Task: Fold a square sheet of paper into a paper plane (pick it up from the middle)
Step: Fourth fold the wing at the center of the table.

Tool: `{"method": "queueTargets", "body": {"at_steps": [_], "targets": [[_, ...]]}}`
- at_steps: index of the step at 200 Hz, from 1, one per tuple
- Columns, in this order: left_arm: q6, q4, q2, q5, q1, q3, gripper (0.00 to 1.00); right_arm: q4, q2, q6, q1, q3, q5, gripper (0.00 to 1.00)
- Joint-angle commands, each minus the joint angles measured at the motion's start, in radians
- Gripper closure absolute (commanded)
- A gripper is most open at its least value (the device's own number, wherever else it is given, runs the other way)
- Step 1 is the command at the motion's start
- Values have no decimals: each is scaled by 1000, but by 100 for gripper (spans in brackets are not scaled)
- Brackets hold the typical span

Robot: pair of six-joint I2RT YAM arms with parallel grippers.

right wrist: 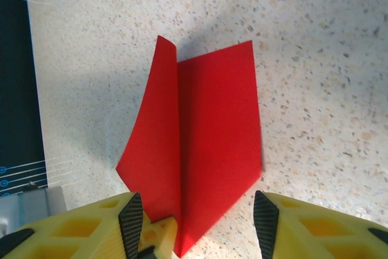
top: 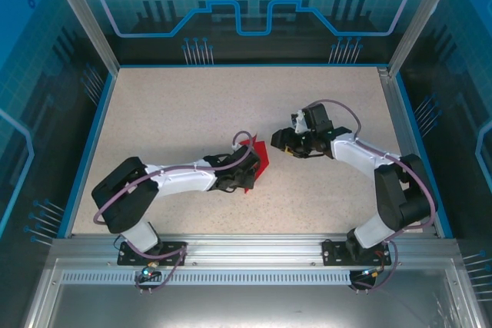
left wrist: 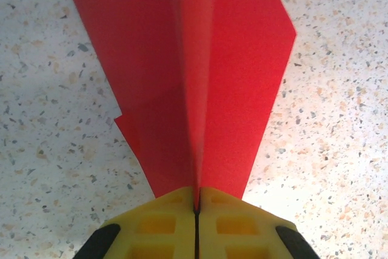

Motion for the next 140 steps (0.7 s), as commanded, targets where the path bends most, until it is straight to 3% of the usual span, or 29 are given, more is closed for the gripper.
{"method": "queueTargets", "body": {"at_steps": [1,38,108,140], "targets": [[-43,79,-49,105,36,-59,92,-10,-21,9,-4,-25,-1,45],[-88,198,-79,230,102,-148,91,-2,-10,15,25,-25,3,44],[-117,267,-62,335,153,-188,90,29,49,39,103,-1,20,45],[-143,310,-52,376,170,-219,90,38,80,41,145,23,19,56]]}}
